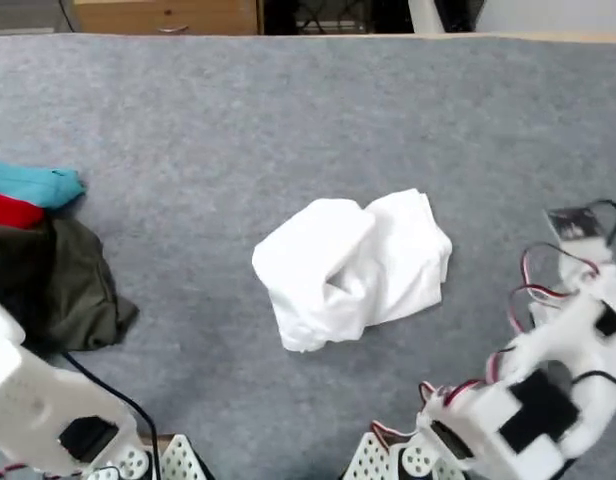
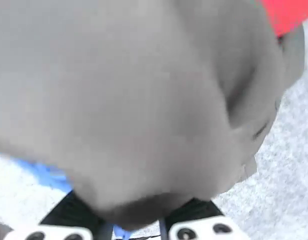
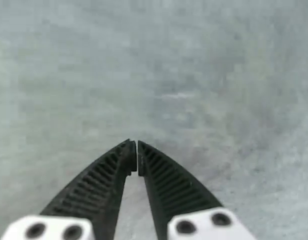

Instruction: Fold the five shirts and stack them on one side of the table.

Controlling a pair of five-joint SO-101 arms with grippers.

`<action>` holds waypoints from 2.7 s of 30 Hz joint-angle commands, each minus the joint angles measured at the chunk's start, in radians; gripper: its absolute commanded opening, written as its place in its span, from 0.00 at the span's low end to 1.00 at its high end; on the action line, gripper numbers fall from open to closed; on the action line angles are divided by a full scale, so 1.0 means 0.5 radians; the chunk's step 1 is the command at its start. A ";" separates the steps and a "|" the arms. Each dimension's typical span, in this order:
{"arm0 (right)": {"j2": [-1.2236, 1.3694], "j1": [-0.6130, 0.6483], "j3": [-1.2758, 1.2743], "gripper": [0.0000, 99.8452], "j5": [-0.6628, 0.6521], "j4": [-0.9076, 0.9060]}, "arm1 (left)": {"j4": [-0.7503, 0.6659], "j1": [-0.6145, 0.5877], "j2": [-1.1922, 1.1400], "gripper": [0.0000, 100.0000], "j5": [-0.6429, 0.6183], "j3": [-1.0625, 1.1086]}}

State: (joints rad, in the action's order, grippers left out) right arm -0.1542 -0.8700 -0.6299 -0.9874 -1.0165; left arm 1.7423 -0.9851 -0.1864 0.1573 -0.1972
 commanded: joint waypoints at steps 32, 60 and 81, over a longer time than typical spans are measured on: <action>0.548 2.412 0.345 0.06 1.246 -0.307 | 0.018 -0.155 -0.138 0.06 -0.003 0.173; -0.560 2.894 1.008 0.06 1.387 -0.647 | 0.031 -0.229 0.626 0.40 -0.181 -0.250; -0.275 2.022 0.416 0.06 1.310 -0.537 | -0.282 1.266 1.007 0.35 -0.273 1.045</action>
State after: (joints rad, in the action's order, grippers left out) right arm -0.3046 0.2685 -0.3920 -0.3061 -1.2559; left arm 1.6625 -0.4081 0.2892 0.0345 0.2938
